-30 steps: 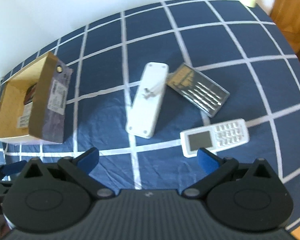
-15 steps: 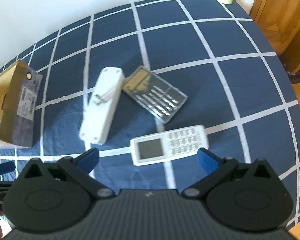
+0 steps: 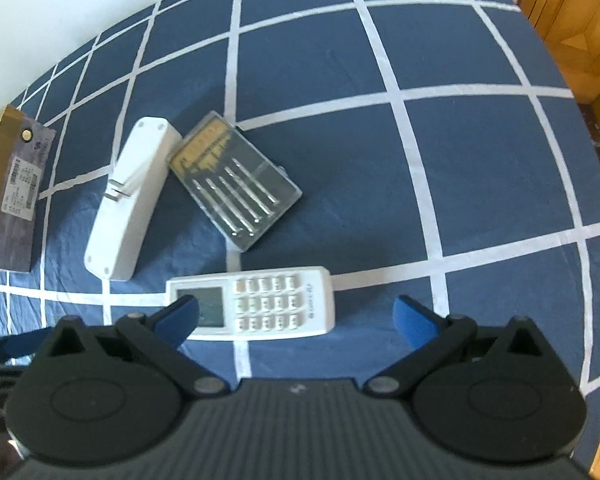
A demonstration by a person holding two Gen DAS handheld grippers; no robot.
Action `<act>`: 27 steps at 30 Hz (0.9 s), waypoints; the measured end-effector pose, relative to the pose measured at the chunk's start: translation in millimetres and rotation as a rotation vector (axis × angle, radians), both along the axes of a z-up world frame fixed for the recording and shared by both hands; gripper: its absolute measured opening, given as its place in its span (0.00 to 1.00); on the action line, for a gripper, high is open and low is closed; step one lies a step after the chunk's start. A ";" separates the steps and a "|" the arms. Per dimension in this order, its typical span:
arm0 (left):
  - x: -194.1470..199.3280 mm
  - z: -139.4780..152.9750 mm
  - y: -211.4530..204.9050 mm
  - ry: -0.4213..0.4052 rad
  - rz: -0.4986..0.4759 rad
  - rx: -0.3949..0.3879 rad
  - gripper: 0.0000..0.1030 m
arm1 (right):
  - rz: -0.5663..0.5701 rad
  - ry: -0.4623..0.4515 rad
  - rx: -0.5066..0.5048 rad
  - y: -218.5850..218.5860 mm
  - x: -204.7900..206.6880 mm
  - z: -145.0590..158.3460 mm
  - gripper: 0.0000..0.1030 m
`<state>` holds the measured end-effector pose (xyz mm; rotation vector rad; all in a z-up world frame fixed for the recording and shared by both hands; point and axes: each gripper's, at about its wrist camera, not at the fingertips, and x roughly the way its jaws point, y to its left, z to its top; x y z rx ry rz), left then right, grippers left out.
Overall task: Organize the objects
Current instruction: 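Move the right tool toward the small white keypad remote by the screwdriver set, then close the right gripper on the small white keypad remote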
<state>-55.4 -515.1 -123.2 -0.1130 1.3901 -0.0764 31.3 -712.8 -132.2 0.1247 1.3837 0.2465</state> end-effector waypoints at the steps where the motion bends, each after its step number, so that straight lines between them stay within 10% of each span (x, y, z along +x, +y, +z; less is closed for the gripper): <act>1: 0.1 -4.4 -4.4 0.003 -0.009 -0.006 1.00 | 0.002 0.004 0.003 -1.3 1.3 -3.9 1.00; 27: 22.9 -50.5 -31.5 0.065 -0.043 -0.097 0.87 | 0.082 0.029 0.012 17.7 20.0 -44.4 0.81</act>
